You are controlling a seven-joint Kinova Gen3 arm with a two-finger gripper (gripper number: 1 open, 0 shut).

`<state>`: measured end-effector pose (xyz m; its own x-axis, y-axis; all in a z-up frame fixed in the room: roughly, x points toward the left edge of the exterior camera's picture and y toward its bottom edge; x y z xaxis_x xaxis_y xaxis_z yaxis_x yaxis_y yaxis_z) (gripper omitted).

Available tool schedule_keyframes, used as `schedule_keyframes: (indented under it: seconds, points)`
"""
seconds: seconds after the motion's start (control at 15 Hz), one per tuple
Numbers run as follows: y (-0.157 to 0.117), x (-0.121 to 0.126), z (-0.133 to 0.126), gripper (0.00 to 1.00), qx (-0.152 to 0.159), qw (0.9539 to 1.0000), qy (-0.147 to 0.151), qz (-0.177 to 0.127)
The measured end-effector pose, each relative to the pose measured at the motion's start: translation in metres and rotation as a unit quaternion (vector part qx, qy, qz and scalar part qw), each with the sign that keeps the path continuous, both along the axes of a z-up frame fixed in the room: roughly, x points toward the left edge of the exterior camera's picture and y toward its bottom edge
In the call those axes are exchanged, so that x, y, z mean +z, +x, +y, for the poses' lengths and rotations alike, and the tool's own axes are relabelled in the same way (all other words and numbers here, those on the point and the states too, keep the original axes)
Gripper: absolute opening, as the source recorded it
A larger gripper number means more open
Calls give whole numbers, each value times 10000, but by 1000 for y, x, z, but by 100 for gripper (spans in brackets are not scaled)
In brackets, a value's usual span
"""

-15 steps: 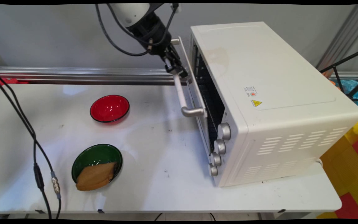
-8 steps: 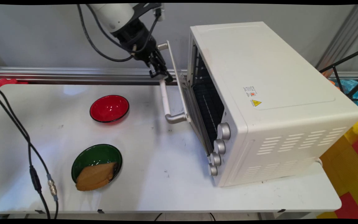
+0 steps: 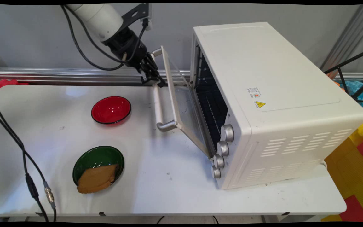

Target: Open the oven

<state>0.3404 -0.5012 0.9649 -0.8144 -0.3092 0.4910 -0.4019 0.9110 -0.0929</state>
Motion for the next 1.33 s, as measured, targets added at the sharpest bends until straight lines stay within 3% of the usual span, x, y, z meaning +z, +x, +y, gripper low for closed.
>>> schedule_keyframes:
  seconds: [0.47,1.33]
  points:
    - [26,-26,5,0,60,9998,-87,177]
    - [65,-66,21,0,-142,9977,-218,624]
